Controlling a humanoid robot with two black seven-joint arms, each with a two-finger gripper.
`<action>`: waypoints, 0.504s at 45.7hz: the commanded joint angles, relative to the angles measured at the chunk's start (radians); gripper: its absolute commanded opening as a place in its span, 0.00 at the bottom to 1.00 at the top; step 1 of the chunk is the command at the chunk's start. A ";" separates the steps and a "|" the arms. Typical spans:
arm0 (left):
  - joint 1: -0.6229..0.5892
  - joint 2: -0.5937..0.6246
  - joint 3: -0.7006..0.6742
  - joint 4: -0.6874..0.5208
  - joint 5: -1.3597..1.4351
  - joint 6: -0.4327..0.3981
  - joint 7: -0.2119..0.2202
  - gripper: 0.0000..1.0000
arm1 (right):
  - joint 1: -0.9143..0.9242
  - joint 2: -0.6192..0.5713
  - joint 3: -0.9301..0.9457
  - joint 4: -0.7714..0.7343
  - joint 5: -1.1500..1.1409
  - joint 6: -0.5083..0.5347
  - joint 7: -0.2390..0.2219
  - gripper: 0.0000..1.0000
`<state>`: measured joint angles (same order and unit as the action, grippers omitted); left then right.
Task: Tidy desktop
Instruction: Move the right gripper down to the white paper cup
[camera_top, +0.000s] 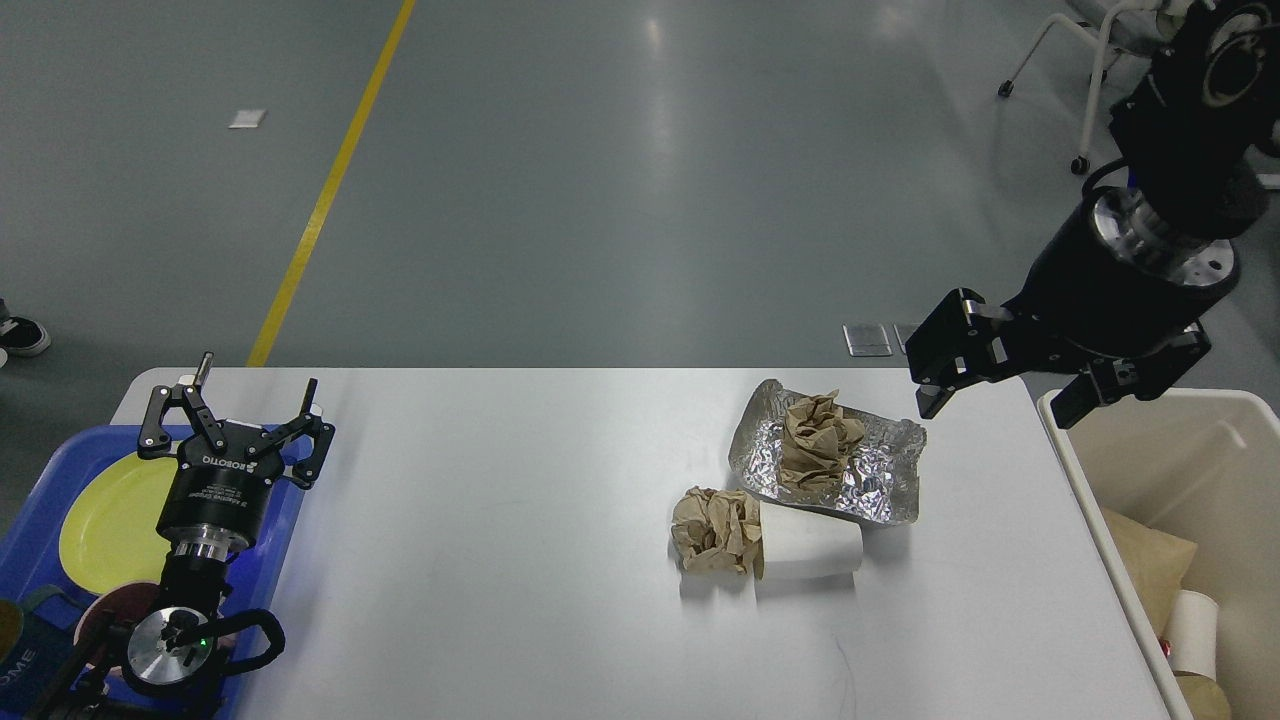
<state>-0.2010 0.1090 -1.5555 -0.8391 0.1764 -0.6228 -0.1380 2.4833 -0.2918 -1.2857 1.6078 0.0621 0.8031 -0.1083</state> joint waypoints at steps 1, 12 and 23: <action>0.000 0.000 0.000 0.000 0.000 0.000 0.000 0.96 | -0.073 -0.001 -0.004 -0.012 0.108 -0.094 -0.007 1.00; 0.000 0.000 0.000 0.000 0.000 0.000 0.000 0.96 | -0.233 0.000 0.003 -0.012 0.499 -0.258 -0.027 0.96; 0.000 0.000 0.000 0.000 0.000 0.000 0.000 0.96 | -0.402 -0.001 0.075 -0.011 0.820 -0.442 -0.019 0.92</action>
<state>-0.2010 0.1090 -1.5554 -0.8391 0.1760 -0.6228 -0.1380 2.1647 -0.2922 -1.2530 1.5953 0.7525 0.4649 -0.1331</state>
